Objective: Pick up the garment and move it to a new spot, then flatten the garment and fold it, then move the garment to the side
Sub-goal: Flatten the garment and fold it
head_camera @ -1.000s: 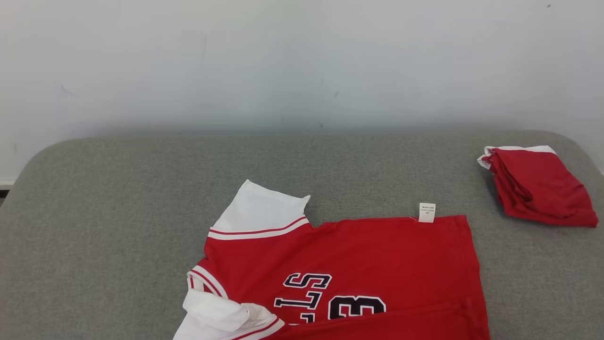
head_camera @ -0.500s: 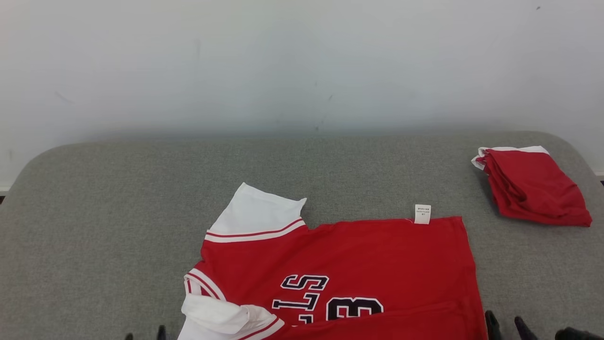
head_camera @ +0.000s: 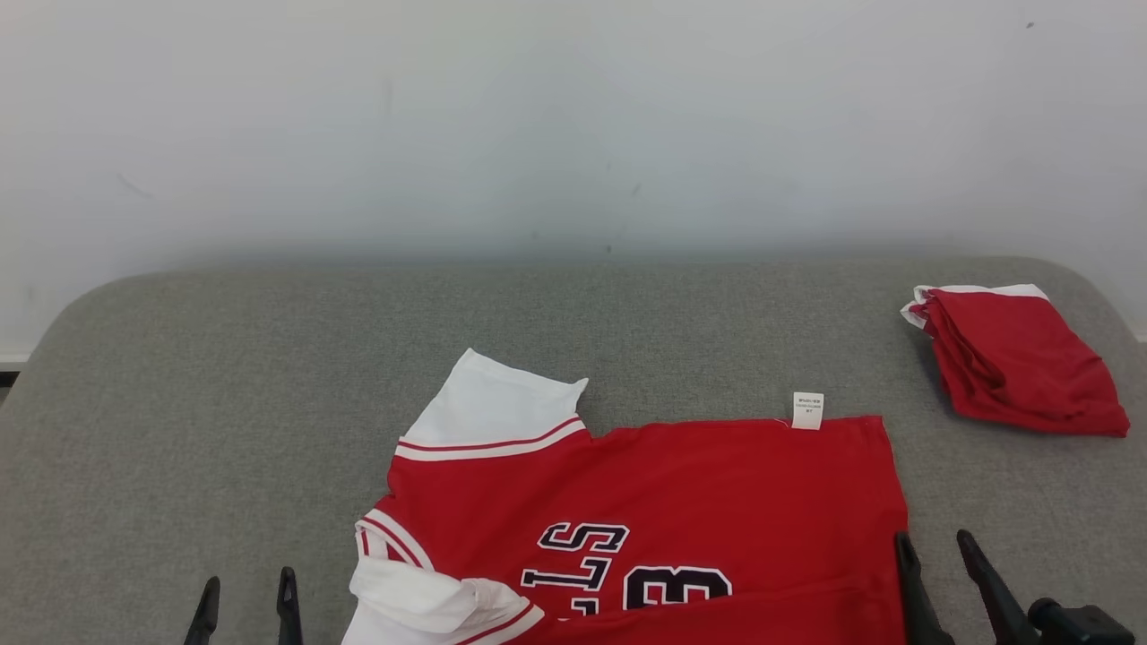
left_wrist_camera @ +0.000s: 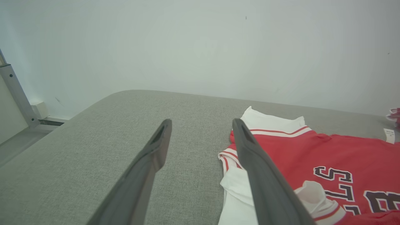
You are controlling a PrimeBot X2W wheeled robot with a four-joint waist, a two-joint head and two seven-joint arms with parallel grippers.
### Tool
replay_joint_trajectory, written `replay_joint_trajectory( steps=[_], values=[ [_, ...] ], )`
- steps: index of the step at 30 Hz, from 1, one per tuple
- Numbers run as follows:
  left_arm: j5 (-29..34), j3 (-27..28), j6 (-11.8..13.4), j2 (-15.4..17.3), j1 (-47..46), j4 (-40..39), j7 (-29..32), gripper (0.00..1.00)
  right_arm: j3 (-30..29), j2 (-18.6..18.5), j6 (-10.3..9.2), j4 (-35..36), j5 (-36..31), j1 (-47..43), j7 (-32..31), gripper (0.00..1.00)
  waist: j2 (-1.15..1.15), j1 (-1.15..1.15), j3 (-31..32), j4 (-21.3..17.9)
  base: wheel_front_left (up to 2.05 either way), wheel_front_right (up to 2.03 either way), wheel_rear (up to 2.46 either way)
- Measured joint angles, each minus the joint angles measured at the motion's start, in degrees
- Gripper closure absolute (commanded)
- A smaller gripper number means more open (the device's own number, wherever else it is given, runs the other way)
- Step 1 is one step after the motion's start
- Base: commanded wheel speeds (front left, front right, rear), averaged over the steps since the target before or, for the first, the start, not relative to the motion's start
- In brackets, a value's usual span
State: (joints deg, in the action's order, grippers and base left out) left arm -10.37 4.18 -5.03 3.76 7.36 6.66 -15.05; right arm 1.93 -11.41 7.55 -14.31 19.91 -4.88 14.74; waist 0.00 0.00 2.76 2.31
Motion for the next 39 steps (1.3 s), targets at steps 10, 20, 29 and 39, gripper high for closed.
replay_joint_trajectory(
  steps=[10, 20, 29, 39],
  values=[
    [0.94, -1.75, -1.93, 0.24, -5.67, 5.72, 0.01, 0.0, -1.33, 3.46, 0.0, 4.75, -3.49, 0.68, 0.25, 0.0, 0.0, 0.0, -1.59, -2.27, 0.0, 0.0, 0.0],
    [-9.82, -13.78, -2.4, 11.12, -29.93, 17.94, 4.32, 0.0, 1.72, 2.01, 0.0, -5.81, -3.43, 19.88, 0.35, 0.0, 0.0, 0.01, -7.3, -6.2, 0.0, 0.0, 0.0],
    [-24.41, -24.46, -2.47, 20.85, -48.63, 22.94, 16.71, 0.0, 6.15, 2.74, 0.0, -19.71, -3.07, 37.5, 0.34, 0.0, 0.01, 0.02, -15.49, -10.72, 0.0, 0.0, 0.0],
    [-31.34, -33.17, -2.48, 26.58, -55.33, 31.41, 26.01, 0.0, 8.13, 4.16, 0.0, -21.62, -2.42, 42.77, 0.35, 0.0, 0.01, 0.02, -21.9, -16.6, 0.0, 0.0, 0.0]
  ],
)
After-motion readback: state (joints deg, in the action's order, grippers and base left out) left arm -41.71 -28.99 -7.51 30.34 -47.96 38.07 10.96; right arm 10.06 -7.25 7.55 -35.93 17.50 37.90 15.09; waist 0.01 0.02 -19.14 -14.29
